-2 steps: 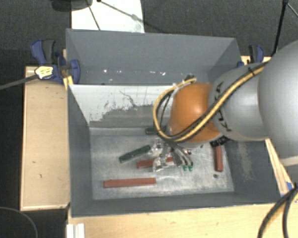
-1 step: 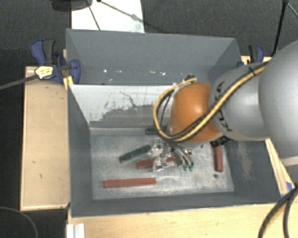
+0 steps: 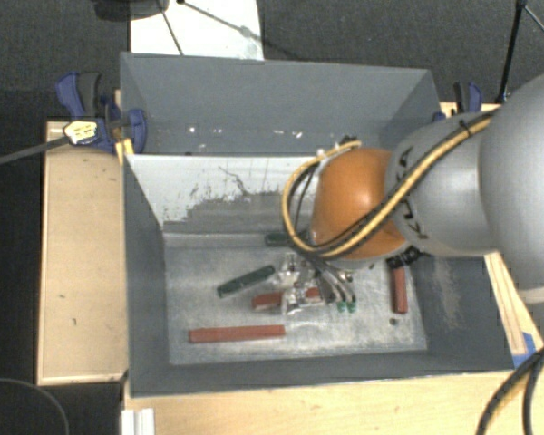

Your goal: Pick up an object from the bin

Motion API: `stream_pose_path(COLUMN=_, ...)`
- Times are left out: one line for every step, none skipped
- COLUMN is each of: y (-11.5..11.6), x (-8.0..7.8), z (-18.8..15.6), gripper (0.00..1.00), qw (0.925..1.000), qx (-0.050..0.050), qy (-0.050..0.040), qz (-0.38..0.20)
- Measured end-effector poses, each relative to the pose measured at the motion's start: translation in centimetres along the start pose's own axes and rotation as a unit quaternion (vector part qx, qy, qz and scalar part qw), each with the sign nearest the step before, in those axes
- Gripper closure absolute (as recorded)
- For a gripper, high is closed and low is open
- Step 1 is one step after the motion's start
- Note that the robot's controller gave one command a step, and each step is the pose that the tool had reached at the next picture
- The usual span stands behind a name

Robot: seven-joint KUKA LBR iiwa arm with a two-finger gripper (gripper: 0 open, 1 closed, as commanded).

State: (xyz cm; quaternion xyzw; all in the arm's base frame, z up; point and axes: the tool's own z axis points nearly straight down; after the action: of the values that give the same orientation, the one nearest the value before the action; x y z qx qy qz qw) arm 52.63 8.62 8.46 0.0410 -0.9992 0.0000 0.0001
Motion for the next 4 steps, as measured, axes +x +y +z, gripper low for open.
stream_pose_path(y=0.0, x=0.1, z=-2.0, gripper=1.00, qw=1.0000, qx=0.000, qy=0.0028, qz=0.000)
stream_pose_path(y=0.0, x=0.0, z=-4.0, gripper=1.00, qw=1.0000, qx=0.000, qy=-0.0007, qz=0.001)
stream_pose_path(y=0.0, x=-0.1, z=-5.1, gripper=1.00, qw=1.0000, qx=0.000, qy=-0.0021, qz=0.001)
stream_pose_path(y=0.0, x=0.0, z=-6.6, gripper=1.00, qw=1.0000, qx=0.000, qy=-0.0008, qz=0.001)
